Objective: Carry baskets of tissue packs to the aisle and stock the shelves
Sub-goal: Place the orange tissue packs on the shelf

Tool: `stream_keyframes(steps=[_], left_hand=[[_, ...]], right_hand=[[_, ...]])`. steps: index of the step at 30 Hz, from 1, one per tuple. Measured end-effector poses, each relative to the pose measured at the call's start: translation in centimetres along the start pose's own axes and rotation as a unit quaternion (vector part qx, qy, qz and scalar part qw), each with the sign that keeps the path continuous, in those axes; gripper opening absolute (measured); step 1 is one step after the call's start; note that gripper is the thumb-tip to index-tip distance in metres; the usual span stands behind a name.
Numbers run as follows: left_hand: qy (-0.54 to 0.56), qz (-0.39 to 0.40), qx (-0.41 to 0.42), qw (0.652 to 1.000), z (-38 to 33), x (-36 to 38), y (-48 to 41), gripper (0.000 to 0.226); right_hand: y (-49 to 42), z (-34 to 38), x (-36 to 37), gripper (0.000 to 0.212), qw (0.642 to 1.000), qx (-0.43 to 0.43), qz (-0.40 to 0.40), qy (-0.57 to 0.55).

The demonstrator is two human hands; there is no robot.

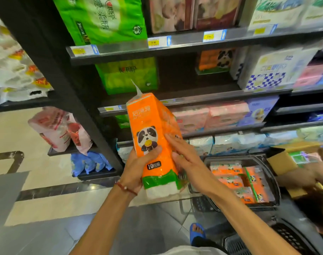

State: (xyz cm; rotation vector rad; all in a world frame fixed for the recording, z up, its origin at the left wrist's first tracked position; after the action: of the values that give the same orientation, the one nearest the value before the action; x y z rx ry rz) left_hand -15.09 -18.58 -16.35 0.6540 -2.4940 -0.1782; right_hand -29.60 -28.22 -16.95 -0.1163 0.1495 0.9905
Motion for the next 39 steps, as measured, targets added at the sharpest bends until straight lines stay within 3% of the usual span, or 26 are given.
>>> stream_keyframes(steps=[2,5,10,13,15,20,24,26,28,30,33,36,39], left_hand=[[0.023,0.01,-0.011,1.0,0.3,-0.7,0.2,0.1],[0.062,0.024,-0.032,0.997,0.9,-1.5,0.7,0.102],[0.103,0.04,-0.059,0.992,1.2,-2.9,1.7,0.108],[0.116,0.044,-0.062,0.99,1.0,-3.5,2.4,0.108],[0.112,0.06,-0.061,0.99,0.8,-3.8,2.6,0.091],[0.108,0.05,-0.047,0.992,0.2,-4.5,2.5,0.075],[0.091,0.048,-0.008,0.995,-0.5,-6.2,0.8,0.097],[0.072,0.062,0.009,0.995,-0.6,-6.8,-0.3,0.09],[0.046,0.065,-0.004,0.997,-0.2,-6.3,-1.4,0.087],[-0.002,0.027,-0.042,0.999,0.2,-5.2,-2.4,0.098],[-0.08,0.003,-0.052,0.995,0.3,-3.6,-4.6,0.07],[-0.049,-0.005,-0.063,0.997,0.1,-2.9,-8.1,0.047],[-0.041,-0.012,-0.065,0.997,-0.3,-2.2,-12.5,0.046]], right_hand=[[0.3,0.1,-0.2,0.048,0.999,-0.021,0.01,0.046],[0.6,-0.1,-1.1,0.042,1.0,-0.001,0.009,-0.006],[0.7,-0.5,-4.0,0.037,0.984,0.053,-0.17,0.005],[0.4,-1.1,-5.5,0.026,0.966,0.141,-0.114,-0.184],[0.6,-1.4,-5.9,0.036,0.937,0.2,-0.082,-0.276],[0.9,-2.5,-6.0,0.044,0.95,0.187,-0.077,-0.236],[1.2,-2.8,-6.3,0.042,0.944,0.169,-0.135,-0.25],[1.5,-2.8,-6.9,0.046,0.947,0.158,-0.165,-0.226],[1.5,-2.7,-7.1,0.048,0.953,0.151,-0.173,-0.2],[1.2,-2.8,-7.5,0.047,0.956,0.143,-0.181,-0.181],[0.2,-3.0,-8.7,0.051,0.961,0.136,-0.179,-0.161],[-1.3,-3.6,-11.1,0.07,0.957,0.148,-0.177,-0.179],[-3.6,-4.3,-13.7,0.051,0.959,0.136,-0.168,-0.183]])
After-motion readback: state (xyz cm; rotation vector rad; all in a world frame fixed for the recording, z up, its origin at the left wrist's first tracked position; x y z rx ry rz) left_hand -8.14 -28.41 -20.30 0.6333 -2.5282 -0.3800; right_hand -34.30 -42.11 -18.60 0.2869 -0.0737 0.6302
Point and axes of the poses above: each hand's wrist, its own y-axis away from the middle knuckle, its own x-axis out of the palm, z = x × y, the point moved 2 cm from there along -y, towards the middle knuckle, and after that the axes turned 1 degree about z, right-handed, at the moved point
